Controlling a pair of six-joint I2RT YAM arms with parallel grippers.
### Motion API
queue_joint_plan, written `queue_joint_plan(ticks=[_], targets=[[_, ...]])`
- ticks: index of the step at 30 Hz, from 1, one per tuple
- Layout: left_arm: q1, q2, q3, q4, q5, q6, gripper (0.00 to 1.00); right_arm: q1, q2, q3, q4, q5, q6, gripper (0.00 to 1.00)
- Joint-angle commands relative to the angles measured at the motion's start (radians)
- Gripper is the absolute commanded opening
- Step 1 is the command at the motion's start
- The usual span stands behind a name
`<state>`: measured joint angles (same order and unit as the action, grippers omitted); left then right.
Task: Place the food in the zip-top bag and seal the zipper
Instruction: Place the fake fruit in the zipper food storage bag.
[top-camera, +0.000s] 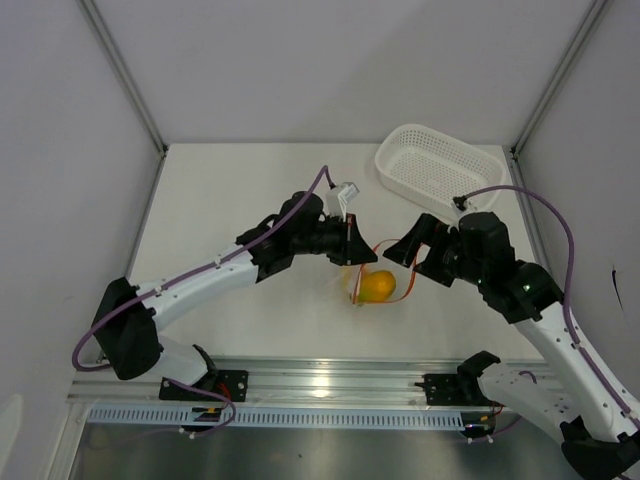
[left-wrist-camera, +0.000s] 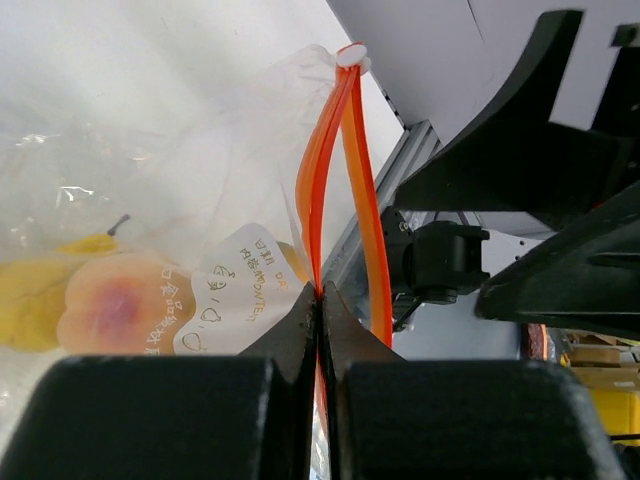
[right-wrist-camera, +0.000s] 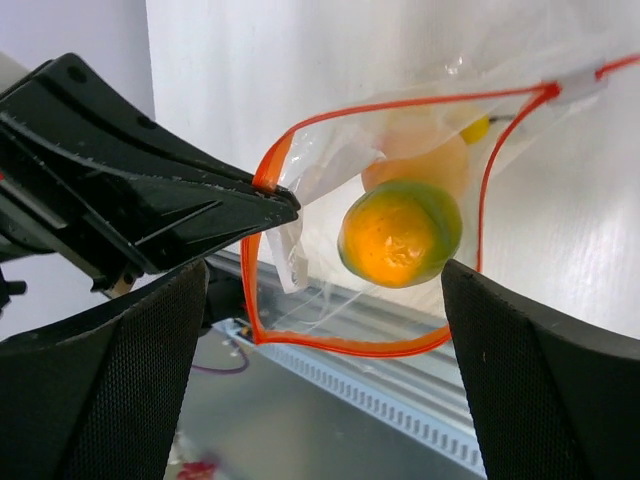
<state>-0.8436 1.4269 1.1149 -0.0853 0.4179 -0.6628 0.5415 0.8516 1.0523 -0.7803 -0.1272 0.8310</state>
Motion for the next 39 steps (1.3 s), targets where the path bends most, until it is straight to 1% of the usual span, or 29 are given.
queue_joint_plan(ticks=[1,4,6,10,12,14,15,17,18,21,22,24,29,32,35,36,39], targets=[[-0.005,-0.013,0.071,-0.013,0.021,0.048,0.01,0.003,-0.026,0.09,-0.065,0.066,-0.148,1.0],[-0.003,-0.022,0.1,-0.063,0.041,0.081,0.0,0.002,-0.049,0.107,-0.088,0.067,-0.239,0.99],[0.009,-0.025,0.112,-0.083,0.102,0.095,0.01,-0.003,-0.051,0.107,-0.109,0.067,-0.294,0.99],[0.047,-0.042,0.111,-0.168,0.177,0.101,0.01,-0.015,-0.059,0.088,-0.157,0.071,-0.337,0.99],[0.08,-0.063,0.092,-0.18,0.211,0.103,0.01,-0.021,-0.089,0.057,-0.133,0.023,-0.351,0.99],[0.118,-0.071,0.069,-0.185,0.242,0.092,0.01,-0.023,-0.14,0.031,-0.114,-0.006,-0.34,0.96],[0.133,-0.071,0.054,-0.183,0.304,0.085,0.0,-0.023,-0.157,-0.01,-0.082,-0.043,-0.328,0.93],[0.155,-0.066,0.045,-0.168,0.375,0.075,0.01,-0.023,-0.213,-0.063,-0.031,-0.099,-0.306,0.89],[0.159,-0.063,0.046,-0.177,0.416,0.078,0.01,-0.023,-0.226,-0.107,0.014,-0.107,-0.303,0.85],[0.169,-0.057,0.065,-0.212,0.449,0.098,0.01,-0.025,-0.218,-0.133,0.072,-0.127,-0.325,0.71],[0.172,-0.056,0.069,-0.215,0.458,0.1,0.01,-0.025,-0.209,-0.138,0.088,-0.137,-0.337,0.7],[0.179,-0.057,0.074,-0.215,0.479,0.1,0.01,-0.025,-0.174,-0.141,0.137,-0.17,-0.366,0.64],[0.193,-0.075,0.08,-0.218,0.502,0.097,0.01,-0.026,-0.111,-0.136,0.202,-0.132,-0.405,0.63],[0.204,-0.095,0.077,-0.228,0.504,0.085,0.01,-0.028,-0.076,-0.143,0.207,-0.123,-0.417,0.63],[0.219,-0.105,0.082,-0.231,0.498,0.072,0.01,-0.028,-0.08,-0.158,0.211,-0.115,-0.429,0.6],[0.224,-0.106,0.082,-0.231,0.499,0.065,0.0,-0.029,-0.082,-0.169,0.213,-0.108,-0.435,0.49],[0.23,-0.106,0.088,-0.234,0.521,0.049,0.0,-0.031,-0.085,-0.172,0.2,-0.068,-0.451,0.35]])
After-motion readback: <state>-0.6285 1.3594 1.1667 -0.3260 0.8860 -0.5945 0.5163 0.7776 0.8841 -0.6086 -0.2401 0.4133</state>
